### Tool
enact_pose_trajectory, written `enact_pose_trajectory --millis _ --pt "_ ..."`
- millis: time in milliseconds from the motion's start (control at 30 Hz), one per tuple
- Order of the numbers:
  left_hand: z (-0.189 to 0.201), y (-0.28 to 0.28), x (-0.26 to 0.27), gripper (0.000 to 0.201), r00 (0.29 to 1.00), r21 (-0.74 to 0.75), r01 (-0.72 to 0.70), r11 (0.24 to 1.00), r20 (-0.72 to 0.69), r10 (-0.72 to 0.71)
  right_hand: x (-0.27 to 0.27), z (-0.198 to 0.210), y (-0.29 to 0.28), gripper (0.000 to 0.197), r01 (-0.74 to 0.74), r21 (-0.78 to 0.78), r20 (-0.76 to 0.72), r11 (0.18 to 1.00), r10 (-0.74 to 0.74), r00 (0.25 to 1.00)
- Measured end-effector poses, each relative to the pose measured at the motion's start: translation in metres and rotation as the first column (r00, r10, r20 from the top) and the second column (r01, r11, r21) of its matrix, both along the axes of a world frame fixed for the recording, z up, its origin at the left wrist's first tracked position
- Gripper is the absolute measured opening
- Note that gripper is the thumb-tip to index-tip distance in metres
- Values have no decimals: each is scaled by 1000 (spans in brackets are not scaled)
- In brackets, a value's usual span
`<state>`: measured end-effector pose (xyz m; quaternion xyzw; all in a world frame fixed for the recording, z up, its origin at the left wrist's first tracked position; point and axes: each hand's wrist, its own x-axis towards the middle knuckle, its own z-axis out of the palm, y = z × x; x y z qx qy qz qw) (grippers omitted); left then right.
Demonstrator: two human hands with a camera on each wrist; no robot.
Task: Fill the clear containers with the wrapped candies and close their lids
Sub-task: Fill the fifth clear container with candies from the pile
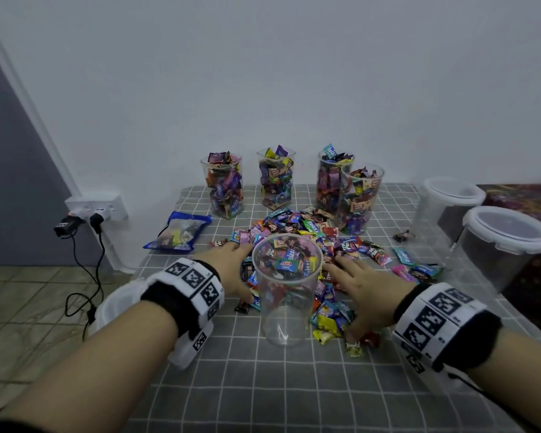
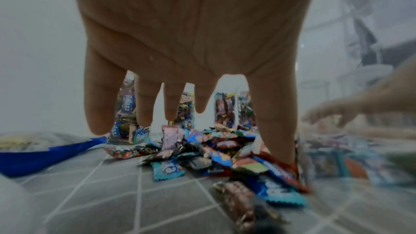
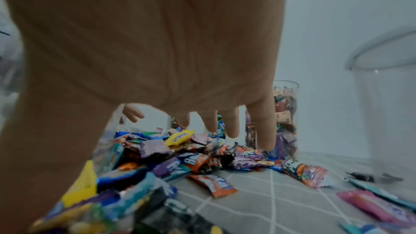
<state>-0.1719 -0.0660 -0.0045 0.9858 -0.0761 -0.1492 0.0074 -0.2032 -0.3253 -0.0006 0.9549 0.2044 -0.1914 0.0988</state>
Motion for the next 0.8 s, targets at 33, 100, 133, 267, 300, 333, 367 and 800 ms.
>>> enact_pose_trajectory --millis 33,100,133,267,300,333,367,800 --pt "-3 -1 3 111 1000 2 -5 1000 7 5 4 -2 -1 128 5 -11 3 1000 -5 1000" --pt "-6 -3 10 116 1000 -15 -23 1000 17 24 13 -3 0 130 26 4 2 1000 -26 1000" --pt "-6 -3 15 115 999 -28 -29 999 14 29 18 -4 1 130 39 20 -2 999 -39 999" --pt "-5 -5 34 114 1000 -68 2 998 -14 -3 38 -5 12 128 72 41 -18 997 -71 997" --pt "-3 -7 37 115 1000 -80 12 997 -13 -13 42 -5 15 128 81 42 -32 996 -80 996" --pt "-3 -10 39 112 1000 -93 15 996 -12 -17 47 -4 18 128 88 46 -43 995 -86 995" --pt "-3 -11 43 108 1000 -102 20 995 -14 -21 52 -4 21 128 90 48 -48 995 -88 995" --pt "-6 -32 66 83 987 -59 101 993 -123 -108 100 -23 36 112 58 74 -91 996 -51 994"
